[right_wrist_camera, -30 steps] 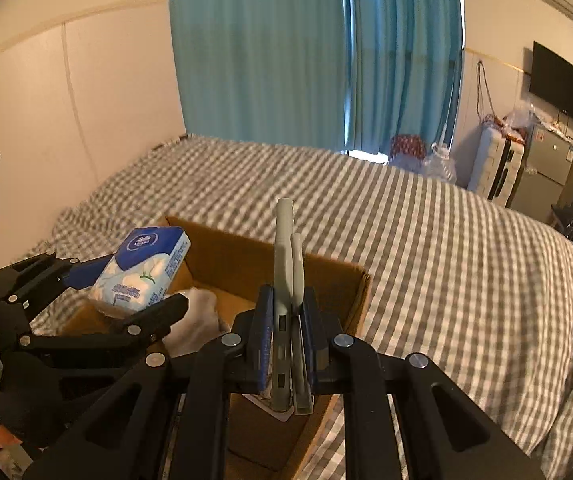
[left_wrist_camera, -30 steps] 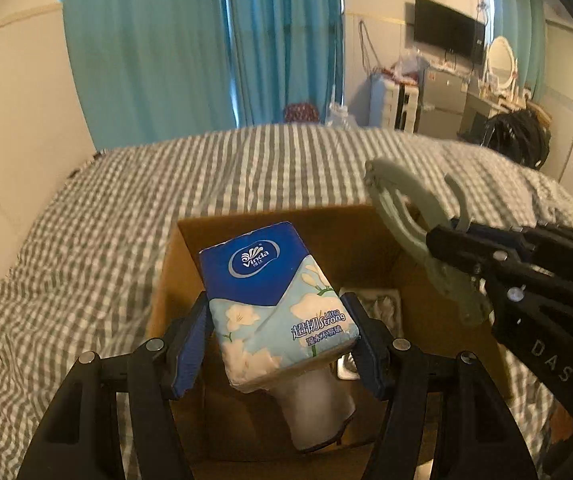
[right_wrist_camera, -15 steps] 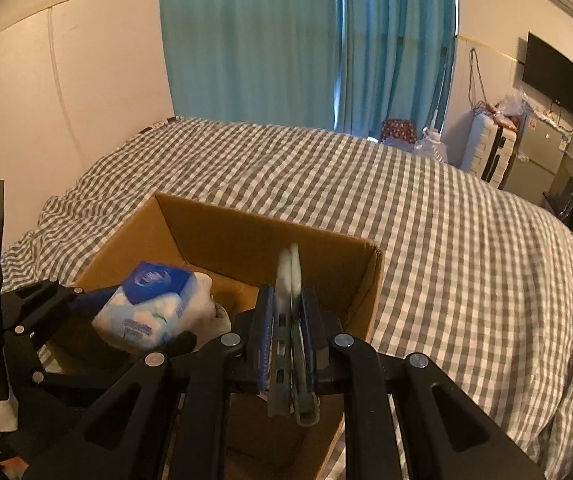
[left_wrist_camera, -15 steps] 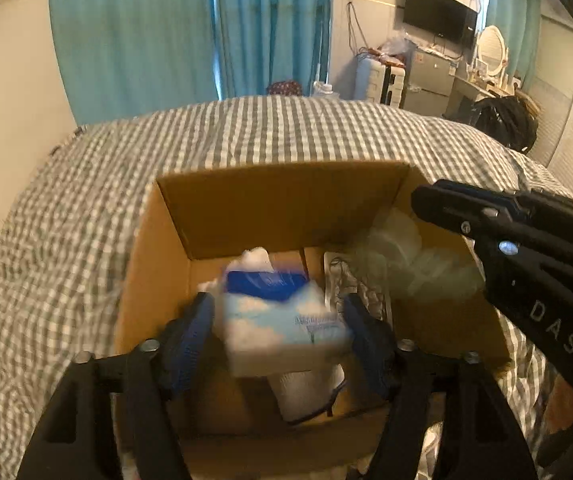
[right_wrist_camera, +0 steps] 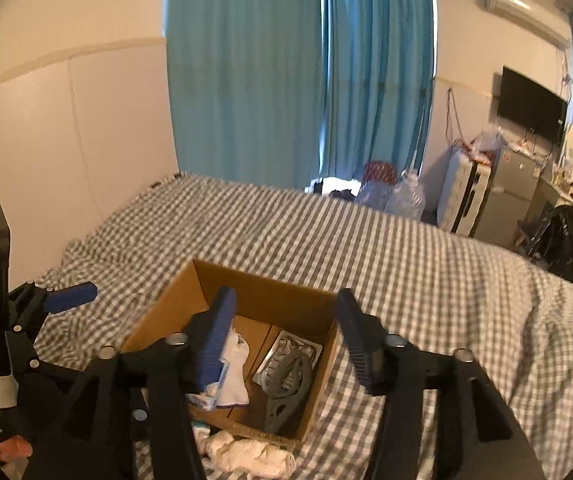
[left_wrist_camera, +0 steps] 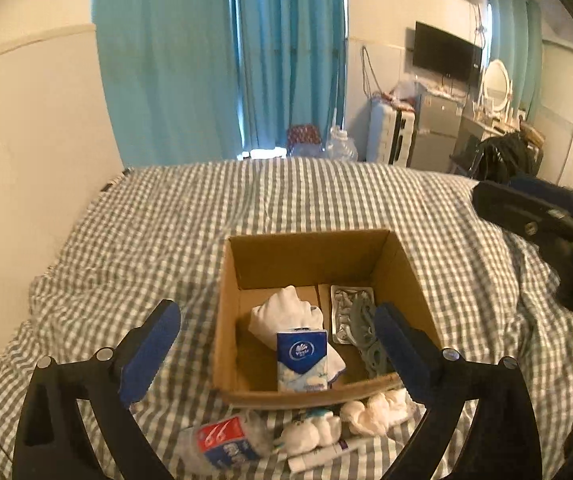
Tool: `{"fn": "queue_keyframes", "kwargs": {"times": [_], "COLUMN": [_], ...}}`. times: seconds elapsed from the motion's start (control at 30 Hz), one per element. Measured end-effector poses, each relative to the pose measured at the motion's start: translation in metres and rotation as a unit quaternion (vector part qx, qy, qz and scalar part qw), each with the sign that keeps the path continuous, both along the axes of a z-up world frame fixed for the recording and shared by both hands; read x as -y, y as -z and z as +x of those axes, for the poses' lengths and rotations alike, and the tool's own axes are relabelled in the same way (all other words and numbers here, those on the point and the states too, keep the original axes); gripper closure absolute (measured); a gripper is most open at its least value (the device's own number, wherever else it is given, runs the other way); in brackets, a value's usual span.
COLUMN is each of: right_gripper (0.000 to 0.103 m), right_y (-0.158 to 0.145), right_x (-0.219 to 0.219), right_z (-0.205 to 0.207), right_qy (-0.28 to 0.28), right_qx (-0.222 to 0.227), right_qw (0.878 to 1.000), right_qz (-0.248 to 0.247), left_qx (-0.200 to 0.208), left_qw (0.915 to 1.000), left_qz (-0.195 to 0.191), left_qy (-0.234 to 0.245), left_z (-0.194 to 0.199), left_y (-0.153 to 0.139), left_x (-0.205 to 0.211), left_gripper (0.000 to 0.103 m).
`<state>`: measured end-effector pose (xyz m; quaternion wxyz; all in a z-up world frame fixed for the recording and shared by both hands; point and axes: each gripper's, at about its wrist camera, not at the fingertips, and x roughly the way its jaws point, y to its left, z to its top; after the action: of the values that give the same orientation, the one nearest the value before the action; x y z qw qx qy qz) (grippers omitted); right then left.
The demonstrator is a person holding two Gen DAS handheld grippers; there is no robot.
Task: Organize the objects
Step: 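Open both tools to drop the tissue pack and hanger into the box, then grasp the floss bottle with the left tool while the right tool grasps the lace cloth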
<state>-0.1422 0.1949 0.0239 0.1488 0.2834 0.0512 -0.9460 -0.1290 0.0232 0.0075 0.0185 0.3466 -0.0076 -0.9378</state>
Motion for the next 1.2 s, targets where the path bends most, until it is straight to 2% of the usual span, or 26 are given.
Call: {"fn": "queue_keyframes", "kwargs": {"times": [0.1, 0.23, 0.33, 0.47, 0.67, 0.9, 1.07, 1.2], "right_gripper": [0.035, 0.023, 0.009, 0.0, 0.0, 0.0, 0.0, 0.0], "right_y": [-0.024, -0.041, -0.045, -0.036, 0.012, 0.091, 0.137, 0.17], "right_x": [-0.003, -0.008, -0.015, -0.021, -0.026, -0.016, -0.008, 0.003], "right_z": [0.026, 0.05, 0.065, 0.079, 0.091, 0.067, 0.046, 0.036], "right_qy": [0.008, 0.016, 0.022, 0.025, 0.032, 0.035, 0.038, 0.042], "right_qx": [-0.021, -0.039, -0.041, -0.03, -0.015, 0.069, 0.114, 0.136], "right_qw": [1.0, 0.999, 0.999, 0.999, 0.999, 0.997, 0.993, 0.989], "right_qz": [0.005, 0.003, -0.015, -0.023, -0.012, 0.013, 0.011, 0.027], "left_qx": [-0.013, -0.026, -0.034, -0.036, 0.0, 0.055, 0.075, 0.074], "left_qw": [0.9999, 0.9996, 0.999, 0.9989, 0.9995, 0.9981, 0.9963, 0.9954], "left_qz": [0.004, -0.004, -0.013, -0.002, 0.007, -0.018, -0.016, -0.017], "left_qy": [-0.008, -0.014, -0.023, -0.029, -0.03, -0.022, -0.038, -0.057], "left_z": [0.019, 0.045, 0.06, 0.071, 0.06, 0.04, 0.036, 0.039], "left_y": [-0.015, -0.028, -0.029, -0.017, 0.036, 0.106, 0.136, 0.145], "left_x": [0.009, 0.019, 0.029, 0.043, 0.048, 0.038, 0.045, 0.054], "left_gripper": [0.0, 0.0, 0.0, 0.0, 0.0, 0.0, 0.0, 0.0]}}
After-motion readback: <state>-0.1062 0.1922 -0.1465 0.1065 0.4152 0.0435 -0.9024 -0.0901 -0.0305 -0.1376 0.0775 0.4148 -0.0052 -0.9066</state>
